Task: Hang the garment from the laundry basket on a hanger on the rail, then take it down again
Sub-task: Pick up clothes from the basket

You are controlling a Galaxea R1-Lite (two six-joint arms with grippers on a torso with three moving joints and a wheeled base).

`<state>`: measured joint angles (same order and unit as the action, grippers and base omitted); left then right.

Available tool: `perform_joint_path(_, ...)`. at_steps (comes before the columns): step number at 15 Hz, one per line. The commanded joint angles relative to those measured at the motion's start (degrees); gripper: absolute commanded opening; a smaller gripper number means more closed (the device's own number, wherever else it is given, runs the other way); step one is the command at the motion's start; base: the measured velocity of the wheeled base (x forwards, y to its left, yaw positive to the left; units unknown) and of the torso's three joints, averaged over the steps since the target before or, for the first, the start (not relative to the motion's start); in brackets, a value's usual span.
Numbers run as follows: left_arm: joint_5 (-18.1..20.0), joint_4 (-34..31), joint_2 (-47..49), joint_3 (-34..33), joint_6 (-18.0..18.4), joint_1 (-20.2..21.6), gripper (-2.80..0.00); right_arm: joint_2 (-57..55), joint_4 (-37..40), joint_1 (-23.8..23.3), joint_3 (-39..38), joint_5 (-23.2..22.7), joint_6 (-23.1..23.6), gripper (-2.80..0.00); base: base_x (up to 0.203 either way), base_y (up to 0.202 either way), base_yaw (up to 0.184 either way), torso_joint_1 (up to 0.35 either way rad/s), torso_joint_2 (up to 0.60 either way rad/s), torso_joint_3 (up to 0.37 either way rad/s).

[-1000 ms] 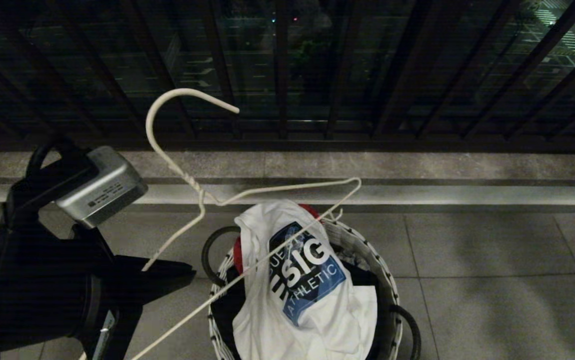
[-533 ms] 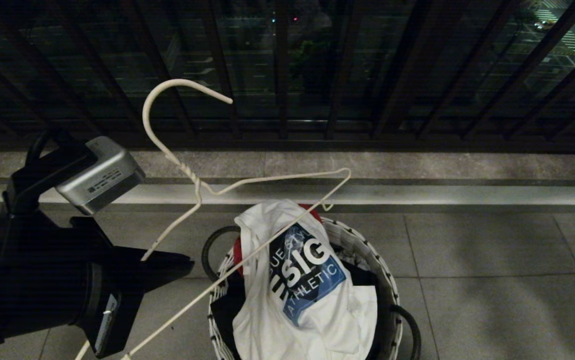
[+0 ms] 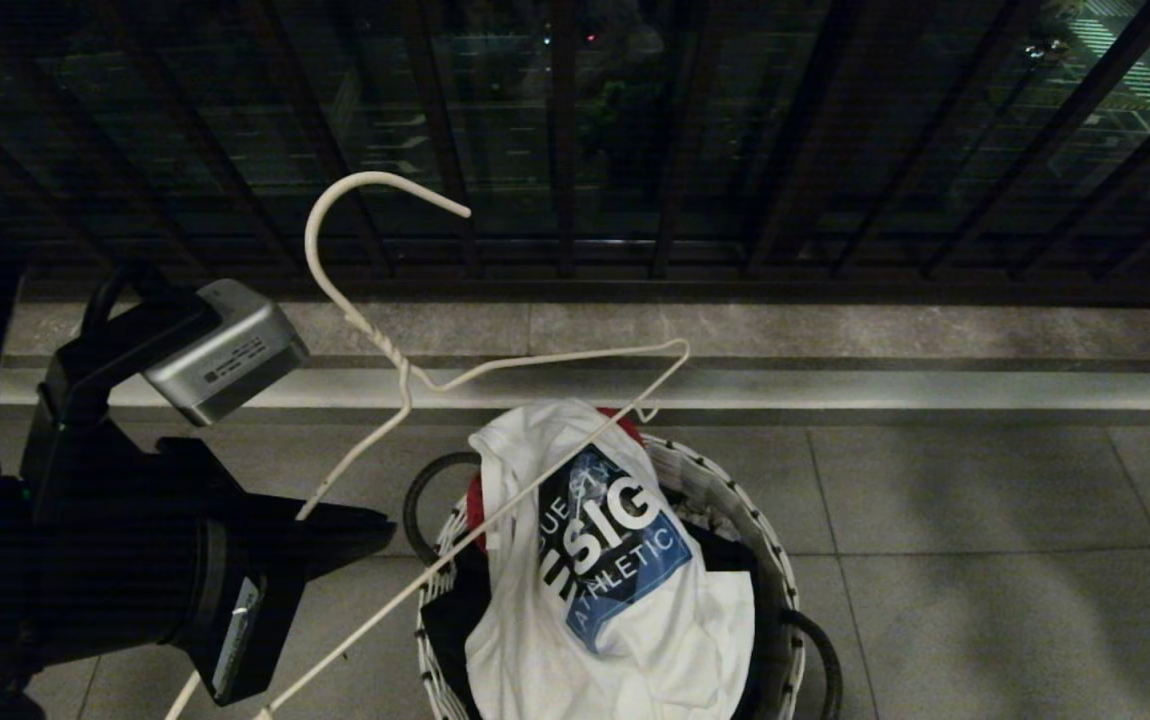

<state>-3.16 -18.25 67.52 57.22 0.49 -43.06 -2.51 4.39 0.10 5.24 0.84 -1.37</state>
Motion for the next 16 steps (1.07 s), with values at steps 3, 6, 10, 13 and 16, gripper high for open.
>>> perform_joint_path(3,0.0,-0.1,-1.2,0.0,0.1,0.3,-2.80,-12.2,-0.2,0.1,6.7,-1.3,-2.0,-2.80,0.000,0.000,0.000,0.000,0.00,0.000)
perform_joint_path(6,0.0,-0.1,-1.0,0.7,0.5,3.9,-2.80,-23.1,-0.3,0.0,11.3,-6.2,-2.0,-2.80,0.000,0.000,0.000,0.000,0.00,0.000)
perform_joint_path(10,0.3,-0.1,-1.9,1.1,0.7,6.6,-2.80,-43.2,-3.0,0.2,18.9,-12.3,-2.2,-2.80,0.000,0.000,0.000,0.000,0.00,0.000)
perform_joint_path(13,0.1,-0.1,-2.5,2.3,0.2,6.6,-2.80,-57.3,-7.4,4.2,25.7,-14.3,-3.0,-2.80,0.000,0.000,0.000,0.000,0.00,0.000)
perform_joint_path(16,0.1,0.1,-2.9,3.0,0.2,9.2,-2.80,-67.5,-9.9,14.6,34.7,-13.6,-6.2,-2.80,0.000,0.000,0.000,0.000,0.00,0.000)
